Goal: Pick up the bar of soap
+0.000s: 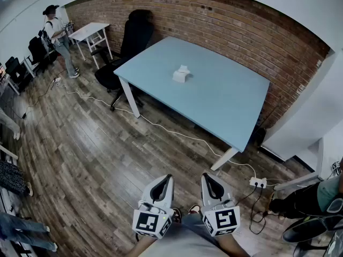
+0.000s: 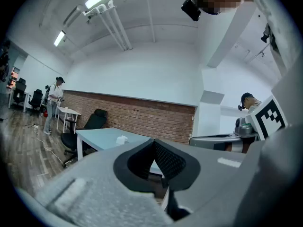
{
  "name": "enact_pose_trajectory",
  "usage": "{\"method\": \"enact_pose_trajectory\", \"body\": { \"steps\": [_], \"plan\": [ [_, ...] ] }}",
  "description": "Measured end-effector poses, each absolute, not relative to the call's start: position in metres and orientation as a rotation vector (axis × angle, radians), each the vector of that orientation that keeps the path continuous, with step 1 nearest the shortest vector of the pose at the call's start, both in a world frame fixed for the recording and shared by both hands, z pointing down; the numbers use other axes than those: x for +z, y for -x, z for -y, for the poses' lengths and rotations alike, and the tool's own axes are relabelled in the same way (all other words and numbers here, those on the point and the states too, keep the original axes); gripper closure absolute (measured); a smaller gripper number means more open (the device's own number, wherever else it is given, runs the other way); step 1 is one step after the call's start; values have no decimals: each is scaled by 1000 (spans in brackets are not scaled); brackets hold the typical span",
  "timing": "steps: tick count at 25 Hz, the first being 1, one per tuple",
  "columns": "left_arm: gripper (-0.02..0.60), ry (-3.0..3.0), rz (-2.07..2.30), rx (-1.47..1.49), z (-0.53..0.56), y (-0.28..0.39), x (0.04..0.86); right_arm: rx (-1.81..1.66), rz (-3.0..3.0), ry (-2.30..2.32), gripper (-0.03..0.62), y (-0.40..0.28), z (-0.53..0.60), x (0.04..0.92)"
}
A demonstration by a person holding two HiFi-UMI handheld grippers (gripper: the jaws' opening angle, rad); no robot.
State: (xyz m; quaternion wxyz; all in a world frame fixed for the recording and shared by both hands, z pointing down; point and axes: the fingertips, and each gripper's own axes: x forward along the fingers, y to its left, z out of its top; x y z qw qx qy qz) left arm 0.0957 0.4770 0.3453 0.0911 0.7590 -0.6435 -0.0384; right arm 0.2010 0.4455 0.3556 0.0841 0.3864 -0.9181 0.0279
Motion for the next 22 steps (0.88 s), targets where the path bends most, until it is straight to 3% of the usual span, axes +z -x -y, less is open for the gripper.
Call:
{"method": "enact_pose_trajectory", "body": {
  "steps": [22],
  "plan": [
    [581, -2241, 1921, -42, -420, -131, 359, 125, 2777, -1133, 591, -240, -392, 358]
  ]
}}
